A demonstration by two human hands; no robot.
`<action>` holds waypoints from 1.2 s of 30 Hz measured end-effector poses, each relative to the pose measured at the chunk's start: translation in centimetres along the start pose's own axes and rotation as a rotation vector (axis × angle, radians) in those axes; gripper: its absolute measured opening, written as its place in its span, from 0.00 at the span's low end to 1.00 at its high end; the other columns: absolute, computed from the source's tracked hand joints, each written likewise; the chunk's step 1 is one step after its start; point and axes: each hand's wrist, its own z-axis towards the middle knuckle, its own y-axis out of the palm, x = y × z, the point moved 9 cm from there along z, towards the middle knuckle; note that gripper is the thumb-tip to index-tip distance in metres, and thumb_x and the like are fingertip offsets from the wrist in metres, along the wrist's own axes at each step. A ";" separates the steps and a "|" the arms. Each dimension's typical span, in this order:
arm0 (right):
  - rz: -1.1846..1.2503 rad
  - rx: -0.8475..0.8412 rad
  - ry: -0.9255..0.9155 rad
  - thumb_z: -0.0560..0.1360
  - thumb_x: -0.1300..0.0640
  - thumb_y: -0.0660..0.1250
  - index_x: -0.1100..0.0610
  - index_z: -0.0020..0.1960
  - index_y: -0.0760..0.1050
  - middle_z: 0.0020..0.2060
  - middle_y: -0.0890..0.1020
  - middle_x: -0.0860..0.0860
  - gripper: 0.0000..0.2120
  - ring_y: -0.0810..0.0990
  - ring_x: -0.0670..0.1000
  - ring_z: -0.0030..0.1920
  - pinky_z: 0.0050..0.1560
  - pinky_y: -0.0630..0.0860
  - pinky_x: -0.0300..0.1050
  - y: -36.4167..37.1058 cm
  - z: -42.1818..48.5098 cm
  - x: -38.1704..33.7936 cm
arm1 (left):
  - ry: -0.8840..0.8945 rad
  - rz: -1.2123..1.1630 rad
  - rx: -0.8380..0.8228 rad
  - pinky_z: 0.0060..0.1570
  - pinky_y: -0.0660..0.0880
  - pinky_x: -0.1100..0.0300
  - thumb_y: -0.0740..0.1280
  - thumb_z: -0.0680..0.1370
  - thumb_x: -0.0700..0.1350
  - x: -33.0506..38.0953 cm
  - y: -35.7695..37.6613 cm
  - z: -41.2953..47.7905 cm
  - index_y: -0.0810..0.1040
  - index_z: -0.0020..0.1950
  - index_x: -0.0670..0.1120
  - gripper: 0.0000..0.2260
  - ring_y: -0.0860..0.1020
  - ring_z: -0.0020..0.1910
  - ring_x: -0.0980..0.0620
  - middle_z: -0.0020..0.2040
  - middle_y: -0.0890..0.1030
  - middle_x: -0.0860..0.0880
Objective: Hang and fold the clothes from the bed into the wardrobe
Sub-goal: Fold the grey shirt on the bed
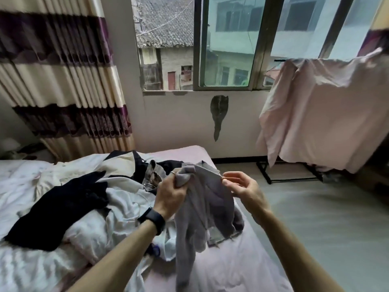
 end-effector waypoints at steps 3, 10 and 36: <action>-0.478 -0.099 -0.023 0.62 0.38 0.81 0.39 0.77 0.58 0.67 0.66 0.38 0.51 0.64 0.45 0.67 0.66 0.68 0.45 -1.0 -2.4 5.3 | -0.112 0.001 0.031 0.48 0.79 0.56 0.69 0.72 0.55 -0.6 -0.2 1.2 0.81 0.49 0.53 0.10 0.83 0.45 0.53 0.43 0.85 0.55; -0.566 -0.062 -0.299 0.66 0.39 0.72 0.35 0.66 0.68 0.57 0.77 0.30 0.30 0.78 0.43 0.58 0.52 0.73 0.37 1.7 -3.6 9.9 | -0.201 -0.140 0.097 0.50 0.80 0.48 0.72 0.67 0.60 0.7 -1.0 1.6 0.81 0.46 0.45 0.19 0.83 0.43 0.49 0.42 0.85 0.48; 0.159 -0.212 0.224 0.75 0.65 0.59 0.58 0.35 0.82 0.31 0.82 0.53 0.17 0.81 0.50 0.35 0.36 0.77 0.37 -7.6 -2.0 8.0 | -0.709 0.044 -0.719 0.55 0.75 0.61 0.75 0.75 0.44 -8.3 8.2 -17.7 0.77 0.55 0.47 0.12 0.78 0.49 0.54 0.52 0.80 0.45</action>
